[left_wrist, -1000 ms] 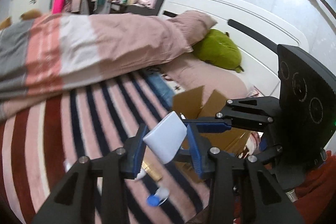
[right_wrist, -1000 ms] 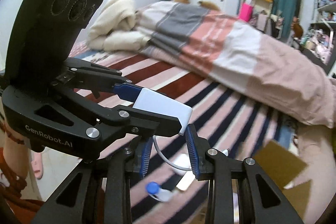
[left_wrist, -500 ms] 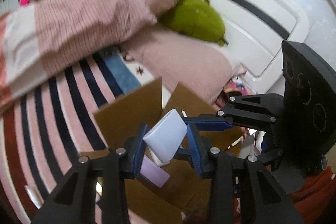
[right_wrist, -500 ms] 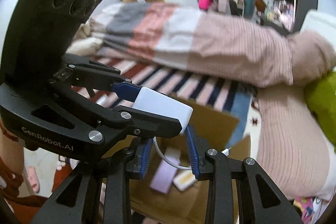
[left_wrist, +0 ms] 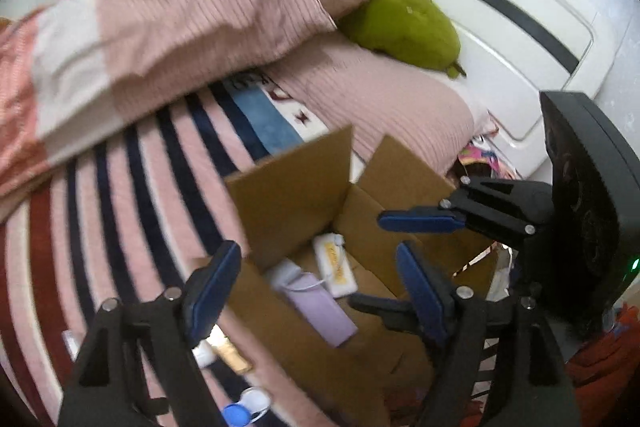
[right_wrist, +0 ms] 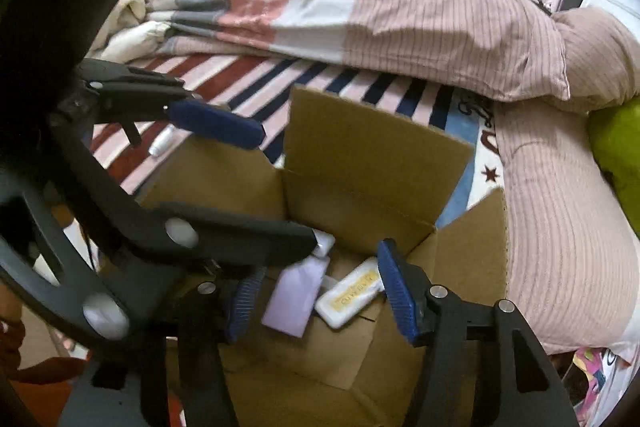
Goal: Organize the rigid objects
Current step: 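Pass the white adapter to the left gripper and drop it into the box, then grasp the blue-capped contact lens case with the right gripper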
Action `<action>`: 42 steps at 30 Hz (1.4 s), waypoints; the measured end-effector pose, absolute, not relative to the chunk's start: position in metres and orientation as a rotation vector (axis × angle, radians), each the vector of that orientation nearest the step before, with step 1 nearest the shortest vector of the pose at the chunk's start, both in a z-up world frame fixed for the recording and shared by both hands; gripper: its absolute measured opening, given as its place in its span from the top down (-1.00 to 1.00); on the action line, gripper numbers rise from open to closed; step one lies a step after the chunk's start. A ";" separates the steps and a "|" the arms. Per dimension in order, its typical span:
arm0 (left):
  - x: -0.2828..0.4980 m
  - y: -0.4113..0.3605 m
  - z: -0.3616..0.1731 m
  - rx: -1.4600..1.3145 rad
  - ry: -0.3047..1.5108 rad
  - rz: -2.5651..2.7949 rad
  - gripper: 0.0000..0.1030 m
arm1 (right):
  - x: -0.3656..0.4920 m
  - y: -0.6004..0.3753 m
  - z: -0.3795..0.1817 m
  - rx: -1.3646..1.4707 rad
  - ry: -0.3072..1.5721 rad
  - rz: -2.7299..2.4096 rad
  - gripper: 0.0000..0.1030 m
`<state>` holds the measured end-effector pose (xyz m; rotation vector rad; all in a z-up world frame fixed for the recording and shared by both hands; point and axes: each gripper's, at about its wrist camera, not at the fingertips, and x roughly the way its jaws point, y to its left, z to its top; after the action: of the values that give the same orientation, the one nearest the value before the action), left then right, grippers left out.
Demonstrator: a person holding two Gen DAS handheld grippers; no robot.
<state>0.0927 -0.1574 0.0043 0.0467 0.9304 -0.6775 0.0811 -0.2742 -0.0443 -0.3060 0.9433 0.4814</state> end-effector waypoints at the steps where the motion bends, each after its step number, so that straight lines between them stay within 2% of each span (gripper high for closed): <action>1: 0.090 -0.149 0.008 0.045 0.912 -0.659 -0.57 | 0.079 -0.271 -0.039 -0.298 0.929 0.494 -0.04; 9: 0.051 -0.031 0.011 -0.006 0.784 -0.423 -0.62 | 0.032 -0.200 -0.002 -0.228 0.790 0.711 -0.04; 17: 0.024 0.054 -0.051 -0.091 0.788 -0.248 -0.64 | 0.002 -0.113 -0.047 -0.264 0.867 0.846 -0.07; 19: 0.016 0.065 -0.070 -0.104 0.802 -0.230 -0.64 | -0.001 -0.106 -0.070 -0.248 0.901 0.829 -0.31; 21: 0.010 0.075 -0.089 -0.115 0.822 -0.225 -0.64 | -0.001 -0.108 -0.098 -0.214 0.932 0.770 -0.43; 26: -0.003 0.084 -0.112 -0.148 0.860 -0.241 -0.64 | 0.011 -0.125 -0.161 -0.173 0.982 0.534 -0.44; 31: -0.007 0.085 -0.121 -0.156 0.884 -0.238 -0.64 | 0.016 -0.127 -0.193 -0.245 0.975 0.429 -0.44; 33: -0.006 0.083 -0.121 -0.155 0.888 -0.237 -0.64 | 0.012 -0.127 -0.196 -0.255 0.952 0.420 -0.37; 34: -0.006 0.082 -0.121 -0.153 0.890 -0.239 -0.64 | 0.011 -0.127 -0.195 -0.259 0.942 0.415 -0.14; 38: -0.005 0.070 -0.113 -0.145 0.888 -0.297 -0.64 | 0.006 -0.120 -0.188 -0.302 0.914 0.435 -0.13; 42: -0.003 0.051 -0.092 -0.171 0.871 -0.453 -0.64 | 0.000 -0.112 -0.157 -0.294 0.841 0.538 -0.13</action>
<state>-0.0027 0.0513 -0.0925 -0.1714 0.8711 -0.4531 0.0005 -0.1125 -0.1566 -0.2939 0.8413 0.5378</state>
